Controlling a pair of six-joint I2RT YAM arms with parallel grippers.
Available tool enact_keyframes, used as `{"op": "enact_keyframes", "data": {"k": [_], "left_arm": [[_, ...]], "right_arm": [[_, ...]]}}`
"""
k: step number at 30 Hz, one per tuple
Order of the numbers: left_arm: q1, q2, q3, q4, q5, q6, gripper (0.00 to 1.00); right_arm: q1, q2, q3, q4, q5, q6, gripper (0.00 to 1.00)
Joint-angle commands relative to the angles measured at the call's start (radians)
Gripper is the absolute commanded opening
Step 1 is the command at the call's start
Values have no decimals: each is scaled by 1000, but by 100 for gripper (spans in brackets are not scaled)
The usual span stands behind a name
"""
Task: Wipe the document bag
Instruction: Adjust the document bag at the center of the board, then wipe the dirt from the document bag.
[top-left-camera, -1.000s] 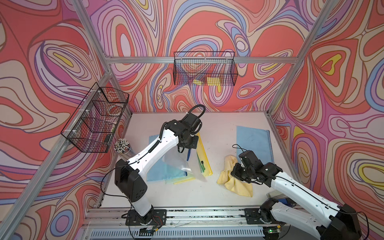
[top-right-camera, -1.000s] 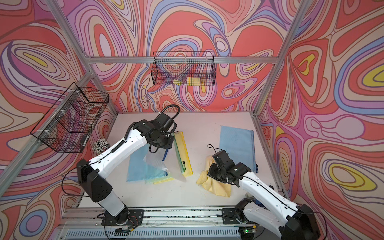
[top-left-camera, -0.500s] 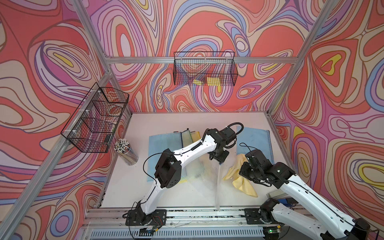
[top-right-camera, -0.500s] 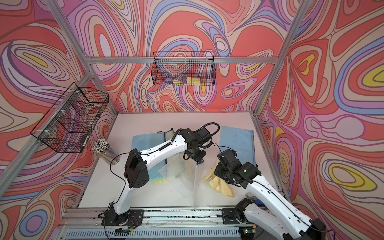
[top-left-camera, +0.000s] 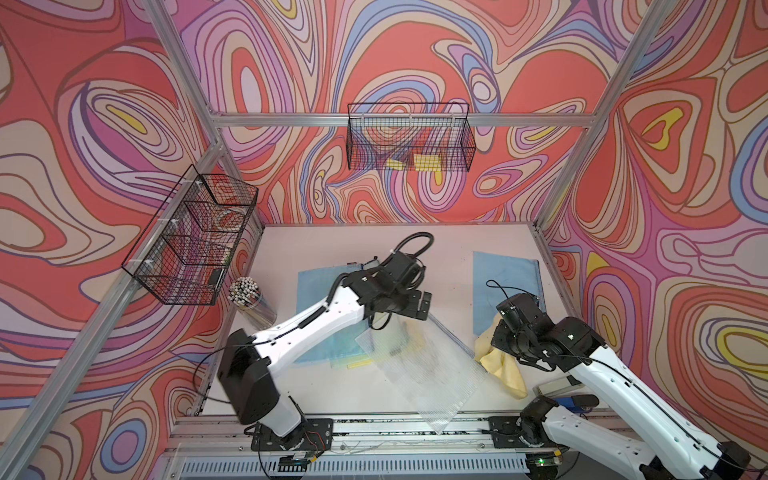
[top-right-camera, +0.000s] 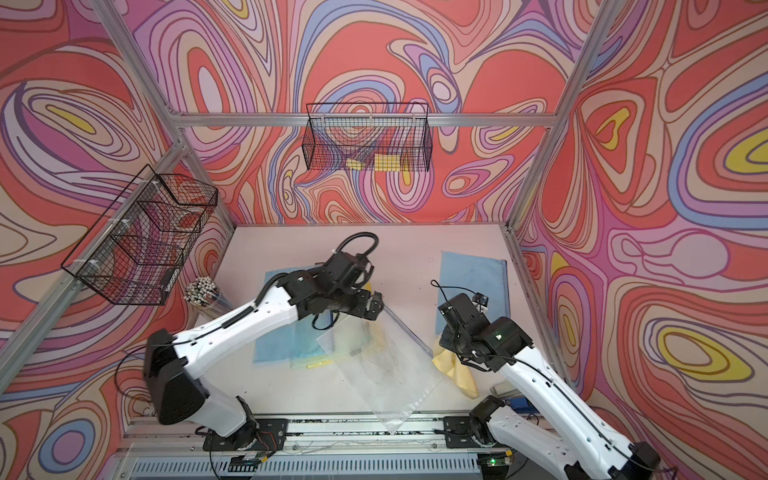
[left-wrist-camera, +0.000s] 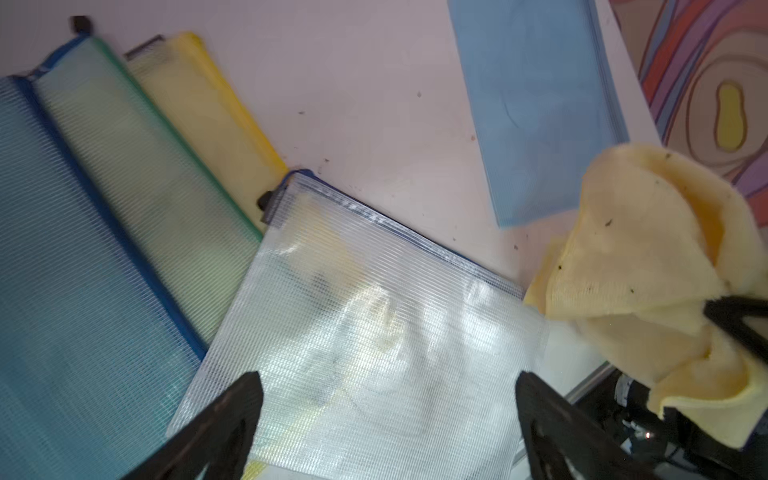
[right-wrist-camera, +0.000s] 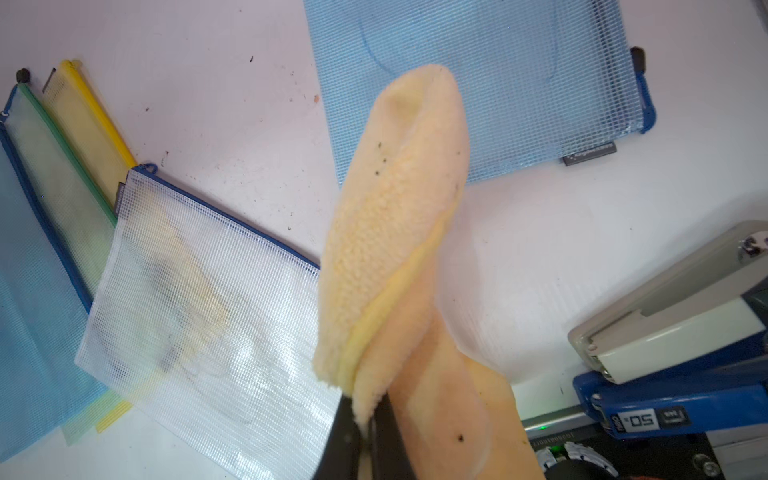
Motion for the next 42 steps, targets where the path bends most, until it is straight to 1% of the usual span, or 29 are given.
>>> {"op": "enact_keyframes", "data": {"k": [1,3,5,8,11,13,17,18,21,24,26,29,33,35,39,42], "left_arm": [[66,-148,-268,100,-17,-203,90],[81,-249,-399,121,-17,-263,86],[83,-306,-486,133,5,-315,85],[83,-343,-588,163,54,-402,79],[83,-356,-687,252,123,-473,73],[80,-368,-730,292,155,-506,71],[58,-429,-771,263,129,-572,71],[56,-451,-804,273,128,-597,70],[38,-515,-908,392,137,-685,66],[16,-539,-994,521,134,-763,63],[-6,-529,-1006,539,119,-790,61],[-69,-490,-983,539,66,-800,61],[-115,-423,-989,640,46,-834,59],[-134,-391,-1004,688,30,-869,55],[-199,-359,-991,675,-59,-899,51],[-231,-322,-999,718,-101,-927,49]], "right_arm": [[-6,42,-32,102,-61,-51,0],[-5,86,-39,141,-79,-66,0],[-6,121,-42,165,-92,-80,0],[-6,162,-51,205,-107,-89,0],[-6,185,-70,259,-149,-83,0],[-6,192,-82,287,-171,-73,0],[-6,197,-90,304,-180,-65,0],[-6,197,-89,304,-179,-64,0],[-5,201,-82,306,-178,-66,0],[-6,216,-74,307,-177,-73,0],[-5,226,-66,307,-180,-77,0],[-6,237,-57,314,-182,-83,0],[-6,252,-45,315,-183,-90,0],[-6,251,-45,313,-181,-91,0],[-6,247,-51,316,-177,-93,0],[-5,246,-54,316,-177,-94,0]]}}
